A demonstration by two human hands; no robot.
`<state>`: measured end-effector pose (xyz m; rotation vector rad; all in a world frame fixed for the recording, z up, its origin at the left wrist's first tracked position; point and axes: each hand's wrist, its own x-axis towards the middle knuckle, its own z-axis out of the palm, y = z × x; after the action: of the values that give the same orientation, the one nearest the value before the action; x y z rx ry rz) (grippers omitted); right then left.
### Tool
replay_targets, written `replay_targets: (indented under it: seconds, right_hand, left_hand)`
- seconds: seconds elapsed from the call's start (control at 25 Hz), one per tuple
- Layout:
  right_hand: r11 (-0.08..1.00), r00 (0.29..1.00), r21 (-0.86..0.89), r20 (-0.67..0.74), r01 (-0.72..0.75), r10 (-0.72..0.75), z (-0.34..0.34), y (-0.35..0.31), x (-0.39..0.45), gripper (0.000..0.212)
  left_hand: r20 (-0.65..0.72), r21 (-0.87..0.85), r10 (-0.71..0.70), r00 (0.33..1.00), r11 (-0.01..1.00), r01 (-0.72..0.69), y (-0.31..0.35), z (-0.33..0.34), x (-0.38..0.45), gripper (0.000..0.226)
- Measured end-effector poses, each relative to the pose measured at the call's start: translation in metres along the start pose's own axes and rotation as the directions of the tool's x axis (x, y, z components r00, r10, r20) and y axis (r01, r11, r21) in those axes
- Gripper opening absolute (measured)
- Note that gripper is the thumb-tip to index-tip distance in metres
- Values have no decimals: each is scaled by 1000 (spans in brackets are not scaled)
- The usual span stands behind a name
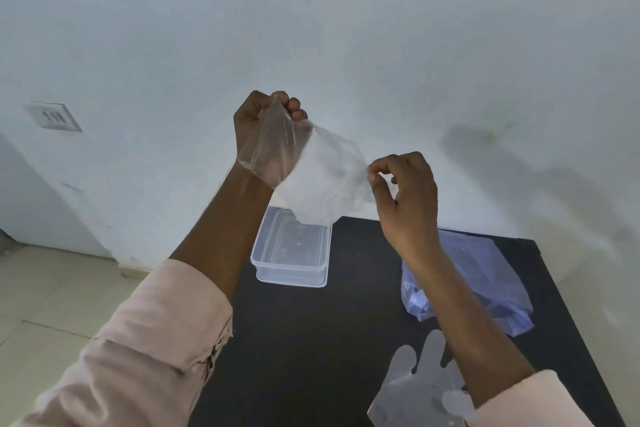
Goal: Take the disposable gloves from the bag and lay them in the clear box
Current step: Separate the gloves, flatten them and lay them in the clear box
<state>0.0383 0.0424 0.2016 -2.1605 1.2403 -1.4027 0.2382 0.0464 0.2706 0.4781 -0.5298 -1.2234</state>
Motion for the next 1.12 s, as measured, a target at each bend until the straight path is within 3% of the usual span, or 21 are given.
replay_targets:
  seconds: [0.12,0.2,0.44,0.52,0.6,0.72,0.8,0.88,1.0,1.12]
  right_hand:
    - [999,996,44,-87,9,-5,0,2,-10,10]
    - [993,991,120,-130,-8,24,-2,3,-15,11]
    - [941,978,327,-147,-91,146,-2,-8,-44,5]
    - [929,989,360,-90,-81,121,7,-21,-62,21]
    - [955,1000,296,10,-19,17,23,-38,-73,51]
    - [985,986,170,164,-28,0,52,-59,-75,80]
    - [973,966,133,203,-186,157,69,-63,-75,74]
    - [933,935,151,191,-328,297,85,-59,-77,47]
    - [916,922,144,161,-374,351,101,-47,-83,13]
    - [906,907,140,204,-399,368,111,-36,-87,7]
  left_hand:
    - [-56,-44,10,998,999,-12,3,-4,2,9]
    - [-94,-50,-4,996,999,-1,2,-8,2,20]
    - [-171,-48,38,985,998,-46,-5,-19,-3,21]
    - [-218,-30,35,975,999,-43,-9,-29,-9,31]
    - [-285,12,43,957,999,-41,-19,-38,-16,37]
    - [-458,344,190,868,939,-24,-39,-55,-28,32]
    - [-499,534,267,825,844,49,-47,-73,-40,20]
    - [-481,593,249,841,799,102,-48,-94,-50,14]
    - [-436,645,191,879,748,157,-43,-127,-60,16]
    - [-379,695,103,920,688,209,-31,-158,-66,16]
